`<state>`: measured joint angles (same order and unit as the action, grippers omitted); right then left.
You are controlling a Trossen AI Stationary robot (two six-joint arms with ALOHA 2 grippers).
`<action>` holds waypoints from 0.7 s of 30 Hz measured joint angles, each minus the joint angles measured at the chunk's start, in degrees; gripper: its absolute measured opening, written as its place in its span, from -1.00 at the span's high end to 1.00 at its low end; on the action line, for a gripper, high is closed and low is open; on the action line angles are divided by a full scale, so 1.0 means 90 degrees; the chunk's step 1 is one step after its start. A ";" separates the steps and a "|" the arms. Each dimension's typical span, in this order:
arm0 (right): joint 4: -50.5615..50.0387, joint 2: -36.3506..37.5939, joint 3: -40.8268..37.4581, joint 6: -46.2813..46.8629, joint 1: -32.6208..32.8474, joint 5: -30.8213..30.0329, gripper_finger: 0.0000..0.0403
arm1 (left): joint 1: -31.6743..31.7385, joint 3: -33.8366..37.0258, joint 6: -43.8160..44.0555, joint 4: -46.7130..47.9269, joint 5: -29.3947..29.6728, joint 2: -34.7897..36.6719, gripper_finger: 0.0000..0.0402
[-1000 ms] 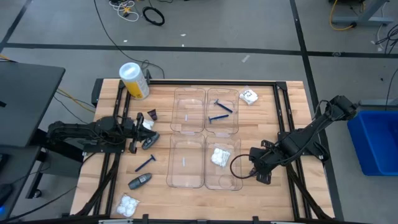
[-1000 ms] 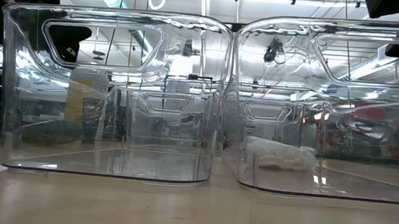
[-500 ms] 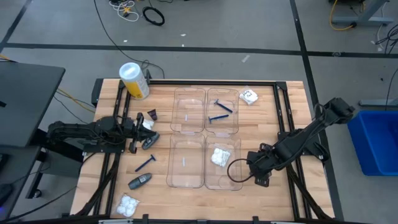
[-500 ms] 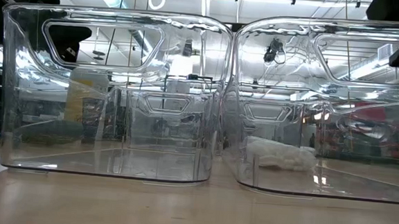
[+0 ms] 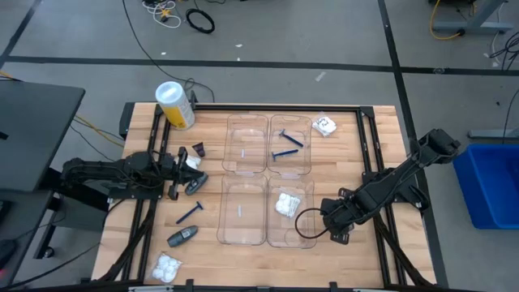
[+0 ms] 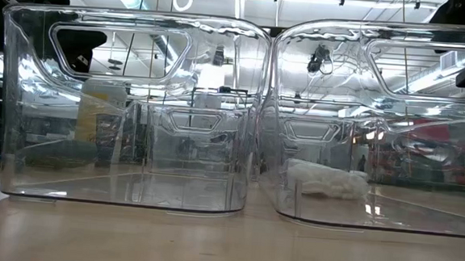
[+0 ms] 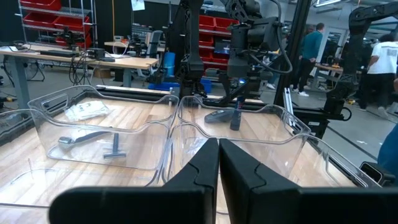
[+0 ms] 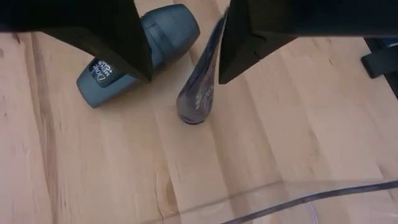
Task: Pick & Place Travel size toiletries
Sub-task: Put the right shave cream into the bottom left transparent bin
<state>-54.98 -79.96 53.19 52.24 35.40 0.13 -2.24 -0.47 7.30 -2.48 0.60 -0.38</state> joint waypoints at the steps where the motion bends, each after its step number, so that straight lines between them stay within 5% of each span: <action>1: 0.0001 0.0000 0.0000 0.0001 0.0000 -0.0002 0.14 | 0.0002 0.0001 -0.0001 0.0000 0.0000 0.0001 0.89; 21: 0.0167 0.0002 0.0000 0.0002 0.0000 -0.0001 0.63 | 0.0001 0.0000 -0.0001 0.0000 0.0000 0.0001 0.89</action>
<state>-53.48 -79.94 53.19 52.26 35.40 0.12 -2.23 -0.47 7.29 -2.48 0.60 -0.37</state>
